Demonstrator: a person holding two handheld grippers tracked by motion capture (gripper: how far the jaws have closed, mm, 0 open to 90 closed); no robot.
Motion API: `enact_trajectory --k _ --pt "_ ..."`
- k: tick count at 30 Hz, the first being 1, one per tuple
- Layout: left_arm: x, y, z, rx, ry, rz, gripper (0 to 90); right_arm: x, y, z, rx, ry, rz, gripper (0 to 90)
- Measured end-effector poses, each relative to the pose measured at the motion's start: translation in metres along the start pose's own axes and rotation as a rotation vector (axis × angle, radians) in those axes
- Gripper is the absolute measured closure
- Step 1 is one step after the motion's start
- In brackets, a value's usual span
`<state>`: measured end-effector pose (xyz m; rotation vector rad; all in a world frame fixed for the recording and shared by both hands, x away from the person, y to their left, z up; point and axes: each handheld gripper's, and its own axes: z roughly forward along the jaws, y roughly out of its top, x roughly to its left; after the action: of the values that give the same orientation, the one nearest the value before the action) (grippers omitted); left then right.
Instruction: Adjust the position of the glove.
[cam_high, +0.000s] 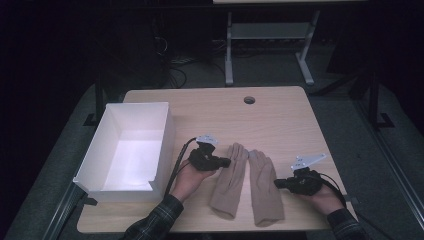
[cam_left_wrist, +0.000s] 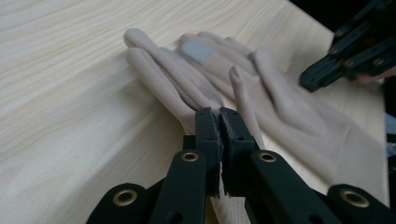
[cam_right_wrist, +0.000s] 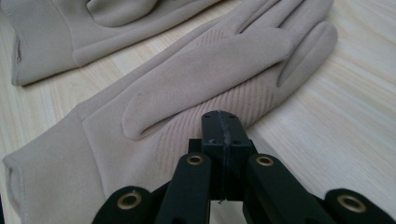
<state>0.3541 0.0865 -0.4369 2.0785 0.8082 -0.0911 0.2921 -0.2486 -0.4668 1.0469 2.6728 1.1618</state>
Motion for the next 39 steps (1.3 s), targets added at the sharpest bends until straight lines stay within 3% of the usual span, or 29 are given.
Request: enact_trajectory --k 19,33,36,39 --pt "-0.012 0.02 0.01 -0.029 -0.079 0.025 87.1 0.023 0.031 0.038 -0.007 0.082 -0.047 89.8" --pt "-0.022 0.019 0.036 0.011 -0.104 0.039 86.8 0.037 0.049 0.058 -0.005 0.087 -0.087 89.8" --pt "-0.024 0.019 0.036 0.001 -0.11 0.052 80.0 0.036 0.048 0.056 -0.006 0.087 -0.084 89.4" --pt "-0.026 0.02 0.03 -0.021 -0.11 0.061 76.9 0.03 0.045 0.046 -0.016 0.072 -0.078 76.0"
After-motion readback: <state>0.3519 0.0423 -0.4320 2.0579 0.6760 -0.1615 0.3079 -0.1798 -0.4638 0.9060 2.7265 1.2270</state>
